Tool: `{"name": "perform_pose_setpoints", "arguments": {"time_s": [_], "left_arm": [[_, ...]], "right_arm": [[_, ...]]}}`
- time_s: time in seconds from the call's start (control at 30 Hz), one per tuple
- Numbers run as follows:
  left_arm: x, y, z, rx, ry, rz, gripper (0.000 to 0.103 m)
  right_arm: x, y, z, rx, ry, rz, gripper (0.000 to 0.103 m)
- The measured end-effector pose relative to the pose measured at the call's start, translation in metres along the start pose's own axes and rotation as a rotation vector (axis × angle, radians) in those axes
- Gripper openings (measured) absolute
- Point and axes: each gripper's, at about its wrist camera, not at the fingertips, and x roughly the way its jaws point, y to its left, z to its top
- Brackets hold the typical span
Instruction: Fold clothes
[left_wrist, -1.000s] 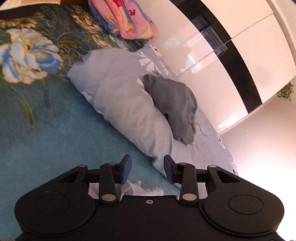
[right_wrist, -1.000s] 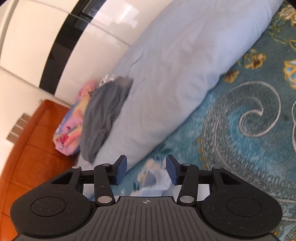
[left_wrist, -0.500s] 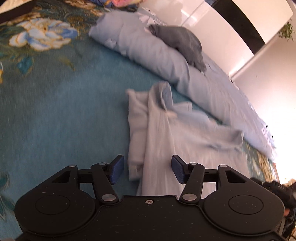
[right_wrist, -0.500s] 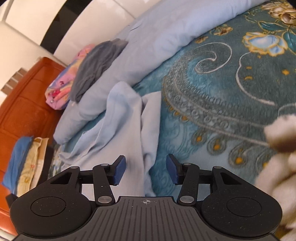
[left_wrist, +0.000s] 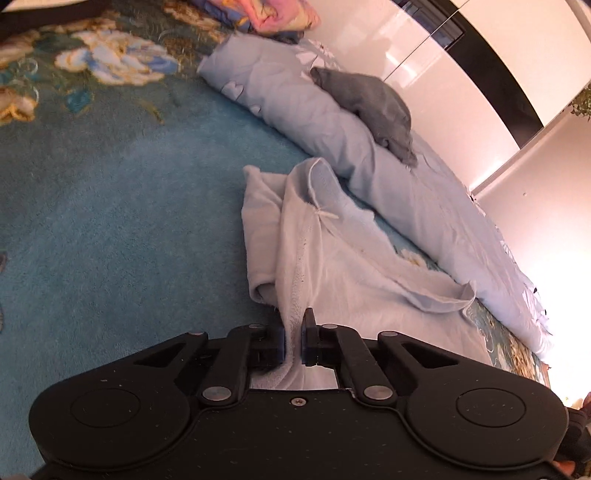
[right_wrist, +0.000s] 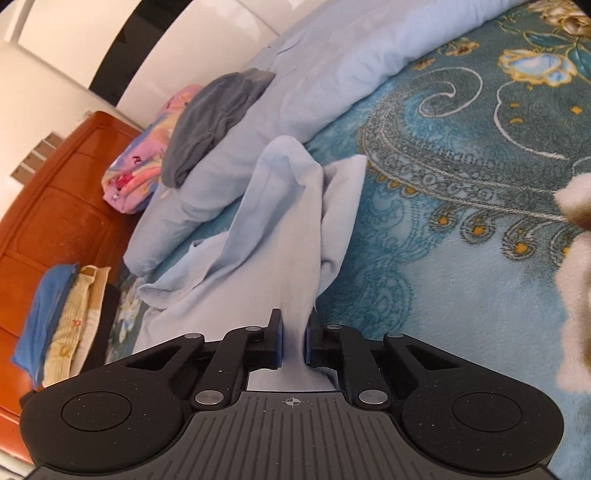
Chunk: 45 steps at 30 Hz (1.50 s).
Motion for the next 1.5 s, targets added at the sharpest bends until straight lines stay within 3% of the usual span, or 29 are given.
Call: {"name": "perform_pose_setpoints", "arguments": {"time_s": [0.2,0.4,0.57,0.67,0.77,0.93,1.03,1.13,1.3,1.5], "left_arm": [[-0.05,0.0,-0.014,0.013,0.031,-0.054,0.003],[-0.102,0.019,-0.061,0.076,0.076,-0.094,0.004],[-0.103,0.035,-0.09,0.095,0.105,-0.054,0.005],[-0.095,0.036,-0.095,0.1,0.101,-0.026,0.006],[-0.097,0.029,-0.095,0.167,0.091,-0.012,0.011],[-0.122,0.033,-0.087,0.248,0.053,-0.025,0.015],[-0.13,0.036,-0.07,0.238,0.0,-0.03,0.026],[-0.114,0.024,-0.044,0.225,-0.015,-0.042,0.027],[-0.067,0.006,-0.02,0.244,0.045,-0.002,0.037],[-0.016,-0.008,0.003,0.256,0.112,0.043,0.034]], "right_arm": [[-0.039,0.003,-0.028,-0.003,0.011,-0.012,0.008],[-0.089,-0.007,-0.08,-0.006,0.034,0.001,0.008],[-0.101,-0.019,-0.108,0.007,0.058,-0.03,0.008],[-0.093,-0.018,-0.109,0.01,0.061,-0.06,0.008],[-0.091,-0.014,-0.11,-0.018,0.07,-0.081,0.008],[-0.112,-0.011,-0.111,-0.098,0.064,-0.074,0.02],[-0.126,-0.009,-0.103,-0.134,0.014,-0.102,0.025],[-0.12,0.001,-0.085,-0.136,-0.034,-0.076,0.025],[-0.073,0.03,-0.057,-0.121,-0.024,0.012,0.027],[-0.013,0.051,-0.034,-0.122,0.015,-0.015,0.031]]}}
